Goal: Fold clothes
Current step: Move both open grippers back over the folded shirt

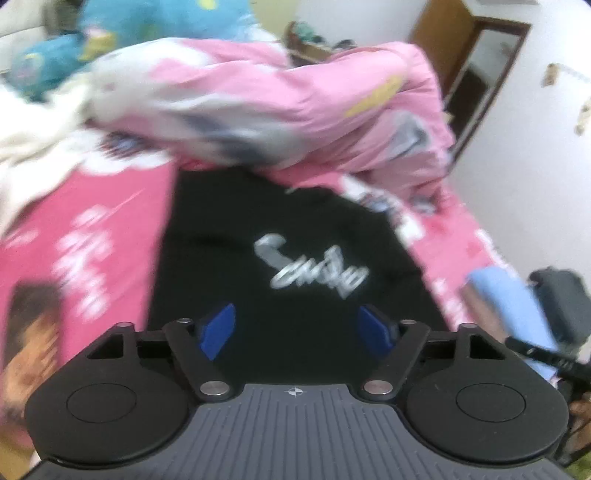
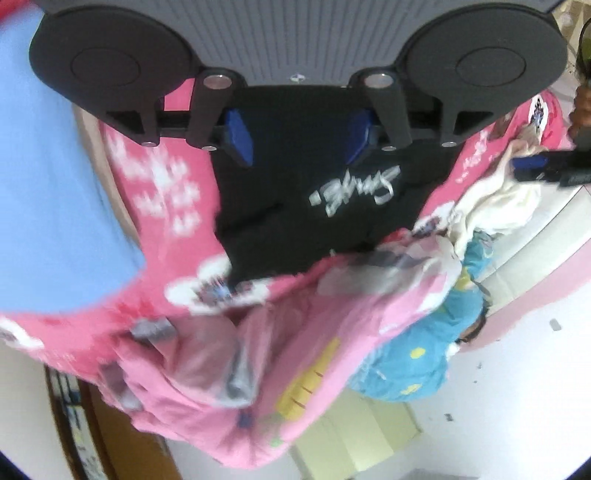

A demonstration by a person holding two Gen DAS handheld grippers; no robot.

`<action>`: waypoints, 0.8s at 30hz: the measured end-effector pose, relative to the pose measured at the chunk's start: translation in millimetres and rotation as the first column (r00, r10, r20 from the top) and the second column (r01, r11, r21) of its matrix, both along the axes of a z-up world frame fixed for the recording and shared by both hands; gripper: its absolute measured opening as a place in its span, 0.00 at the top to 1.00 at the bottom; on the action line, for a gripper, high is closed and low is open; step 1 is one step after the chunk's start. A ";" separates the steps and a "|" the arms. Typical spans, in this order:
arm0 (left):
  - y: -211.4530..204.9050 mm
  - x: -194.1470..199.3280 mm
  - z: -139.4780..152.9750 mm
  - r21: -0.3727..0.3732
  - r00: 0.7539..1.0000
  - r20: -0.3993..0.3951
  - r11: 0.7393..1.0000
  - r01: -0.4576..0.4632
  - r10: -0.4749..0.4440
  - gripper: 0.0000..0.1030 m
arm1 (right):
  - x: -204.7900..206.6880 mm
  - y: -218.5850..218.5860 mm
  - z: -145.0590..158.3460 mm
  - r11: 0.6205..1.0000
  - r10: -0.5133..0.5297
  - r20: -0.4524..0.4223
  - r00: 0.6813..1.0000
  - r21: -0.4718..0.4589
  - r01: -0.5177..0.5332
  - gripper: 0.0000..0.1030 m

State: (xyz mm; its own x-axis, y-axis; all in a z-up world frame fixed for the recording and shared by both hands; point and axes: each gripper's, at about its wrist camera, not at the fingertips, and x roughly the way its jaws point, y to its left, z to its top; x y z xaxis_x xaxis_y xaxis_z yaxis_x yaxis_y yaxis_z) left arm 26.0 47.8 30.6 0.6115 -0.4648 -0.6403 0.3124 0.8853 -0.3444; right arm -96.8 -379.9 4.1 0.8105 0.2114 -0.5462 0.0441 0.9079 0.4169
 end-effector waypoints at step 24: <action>6.7 -108.4 -83.7 0.104 0.953 -0.068 0.952 -0.289 0.296 0.00 | -27.4 54.4 -3.9 0.949 -0.222 -0.109 0.969 -0.254 0.188 0.00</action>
